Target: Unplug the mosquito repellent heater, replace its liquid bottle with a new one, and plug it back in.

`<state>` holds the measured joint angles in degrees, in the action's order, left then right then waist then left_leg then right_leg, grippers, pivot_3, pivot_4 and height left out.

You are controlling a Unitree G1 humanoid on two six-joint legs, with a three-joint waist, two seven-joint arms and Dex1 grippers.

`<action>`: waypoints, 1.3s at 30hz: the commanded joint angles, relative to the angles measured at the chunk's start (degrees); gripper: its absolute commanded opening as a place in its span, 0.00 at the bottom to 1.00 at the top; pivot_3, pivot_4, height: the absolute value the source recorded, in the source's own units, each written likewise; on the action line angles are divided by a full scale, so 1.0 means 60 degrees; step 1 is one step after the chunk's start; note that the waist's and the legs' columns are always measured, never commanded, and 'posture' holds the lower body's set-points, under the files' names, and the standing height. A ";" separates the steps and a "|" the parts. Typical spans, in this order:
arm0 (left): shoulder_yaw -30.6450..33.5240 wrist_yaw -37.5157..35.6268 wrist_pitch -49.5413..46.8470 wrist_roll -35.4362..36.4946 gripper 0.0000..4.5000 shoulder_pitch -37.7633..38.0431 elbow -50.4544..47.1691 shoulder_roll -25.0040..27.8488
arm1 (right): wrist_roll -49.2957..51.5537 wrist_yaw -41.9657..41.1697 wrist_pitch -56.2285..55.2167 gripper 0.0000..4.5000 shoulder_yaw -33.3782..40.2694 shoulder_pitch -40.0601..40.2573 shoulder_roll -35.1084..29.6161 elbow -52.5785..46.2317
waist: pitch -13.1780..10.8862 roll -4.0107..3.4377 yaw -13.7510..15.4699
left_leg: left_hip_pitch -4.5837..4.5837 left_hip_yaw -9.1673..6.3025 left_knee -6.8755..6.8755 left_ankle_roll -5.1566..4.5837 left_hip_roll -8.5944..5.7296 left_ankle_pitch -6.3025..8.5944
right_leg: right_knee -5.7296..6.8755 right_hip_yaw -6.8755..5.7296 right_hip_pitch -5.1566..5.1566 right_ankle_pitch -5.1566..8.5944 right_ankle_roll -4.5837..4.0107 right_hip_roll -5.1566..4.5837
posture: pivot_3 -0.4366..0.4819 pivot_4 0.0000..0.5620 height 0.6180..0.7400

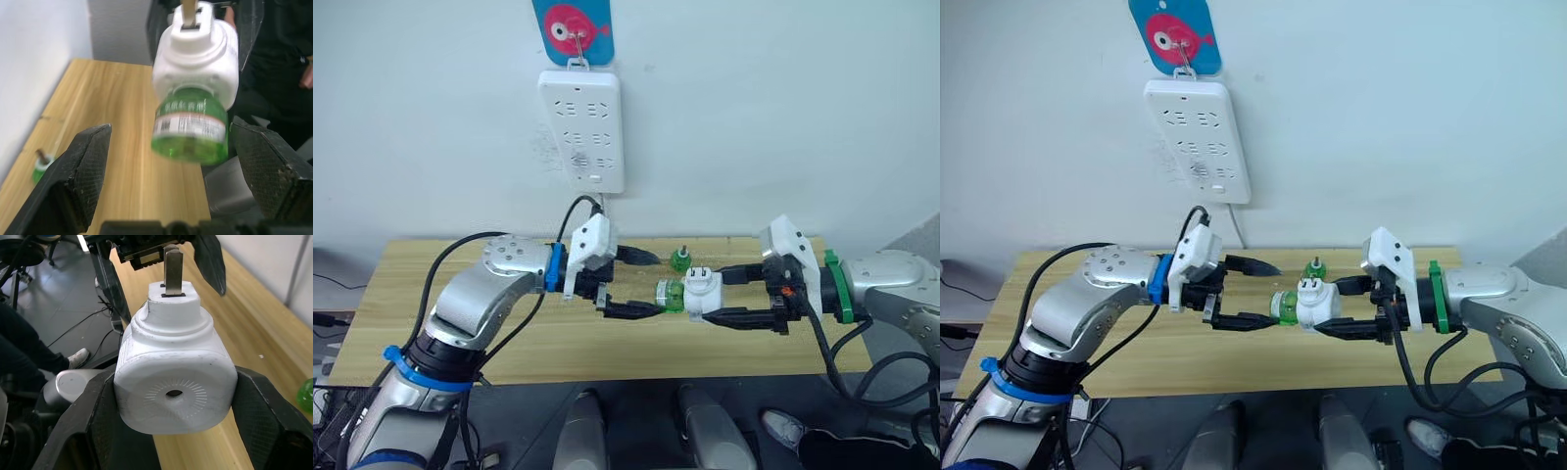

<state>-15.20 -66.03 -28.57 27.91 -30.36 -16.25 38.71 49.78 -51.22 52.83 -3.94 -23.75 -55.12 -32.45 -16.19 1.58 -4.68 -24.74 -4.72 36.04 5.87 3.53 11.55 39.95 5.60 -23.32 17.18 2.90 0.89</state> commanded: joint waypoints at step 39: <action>0.3687 0.3969 -0.6358 0.6509 0.50 0.0583 0.0778 -0.3715 | 0.4081 0.4248 -0.0145 1.00 0.4254 0.2510 0.3706 -0.0115 | 0.0002 0.0001 -0.0019 | 0.0000 -0.0013 0.0015 -0.0001 0.0000 0.0000 | 0.0023 -0.0009 0.0010 -0.0001 0.0000 0.0000 | 0.34 0.44 0.96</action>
<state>4.63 -45.74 -64.45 61.24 -25.89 -11.08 17.83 69.80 -30.27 53.60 20.16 -9.02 -34.19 -31.29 -16.18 1.59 -4.79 -24.71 -4.78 36.13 5.86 3.53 11.55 40.11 5.57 -23.26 17.17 2.91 0.88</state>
